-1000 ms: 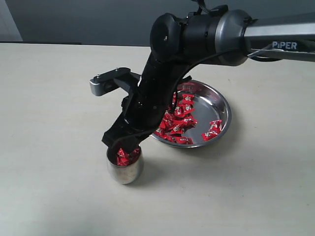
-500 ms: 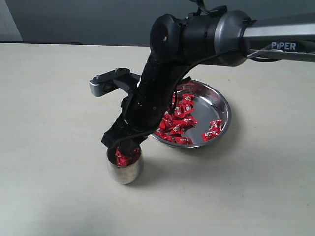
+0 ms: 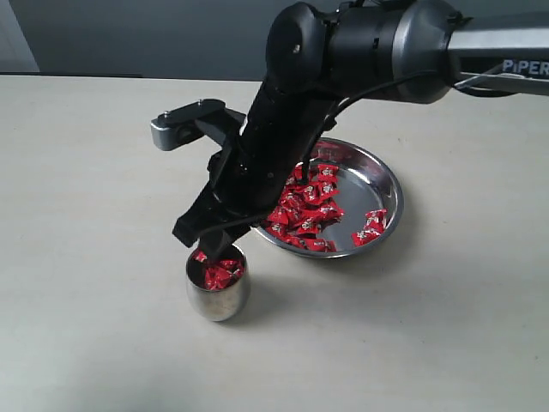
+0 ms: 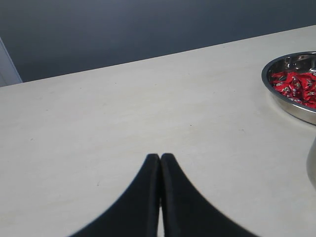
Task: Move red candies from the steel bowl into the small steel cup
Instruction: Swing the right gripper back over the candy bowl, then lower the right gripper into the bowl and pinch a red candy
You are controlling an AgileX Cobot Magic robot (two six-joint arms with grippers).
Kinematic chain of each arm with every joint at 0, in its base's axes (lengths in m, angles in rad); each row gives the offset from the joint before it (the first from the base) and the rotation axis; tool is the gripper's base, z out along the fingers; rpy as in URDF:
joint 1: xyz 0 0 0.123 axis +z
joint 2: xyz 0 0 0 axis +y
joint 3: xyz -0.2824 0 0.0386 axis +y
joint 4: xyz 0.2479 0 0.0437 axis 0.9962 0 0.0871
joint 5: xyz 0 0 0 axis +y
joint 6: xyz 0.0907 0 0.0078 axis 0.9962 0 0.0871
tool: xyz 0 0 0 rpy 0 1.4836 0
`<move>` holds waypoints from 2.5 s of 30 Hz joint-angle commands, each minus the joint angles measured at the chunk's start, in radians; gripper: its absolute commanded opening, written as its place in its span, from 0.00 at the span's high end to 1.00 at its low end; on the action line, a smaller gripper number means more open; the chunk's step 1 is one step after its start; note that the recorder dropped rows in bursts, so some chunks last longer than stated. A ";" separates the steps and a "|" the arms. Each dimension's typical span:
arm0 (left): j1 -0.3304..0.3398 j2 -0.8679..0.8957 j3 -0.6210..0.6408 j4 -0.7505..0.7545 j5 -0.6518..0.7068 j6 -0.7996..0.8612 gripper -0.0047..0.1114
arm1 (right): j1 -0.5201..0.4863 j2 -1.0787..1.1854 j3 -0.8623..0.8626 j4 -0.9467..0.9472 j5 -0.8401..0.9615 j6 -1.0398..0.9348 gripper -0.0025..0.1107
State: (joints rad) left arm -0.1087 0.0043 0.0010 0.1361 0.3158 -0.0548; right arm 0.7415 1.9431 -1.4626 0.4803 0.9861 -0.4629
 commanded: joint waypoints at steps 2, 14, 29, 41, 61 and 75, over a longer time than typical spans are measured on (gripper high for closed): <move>-0.007 -0.004 -0.001 -0.001 -0.007 -0.006 0.96 | -0.001 -0.043 0.000 -0.007 0.002 -0.008 0.72; -0.007 -0.004 -0.001 -0.001 -0.007 -0.006 0.96 | -0.003 -0.076 0.000 -0.072 -0.031 0.007 0.72; -0.007 -0.004 -0.001 -0.001 -0.007 -0.006 0.96 | -0.165 -0.076 0.000 -0.218 -0.147 0.160 0.98; -0.007 -0.004 -0.001 -0.001 -0.007 -0.006 0.96 | -0.353 0.006 0.002 -0.214 -0.181 0.209 0.98; -0.007 -0.004 -0.001 -0.001 -0.007 -0.006 0.96 | -0.369 0.180 0.002 -0.161 -0.102 0.113 0.67; -0.007 -0.004 -0.001 -0.001 -0.007 -0.006 0.96 | -0.369 0.218 0.002 -0.147 -0.146 0.100 0.67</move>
State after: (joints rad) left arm -0.1087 0.0043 0.0010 0.1361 0.3158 -0.0548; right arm 0.3783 2.1443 -1.4626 0.3313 0.8440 -0.3511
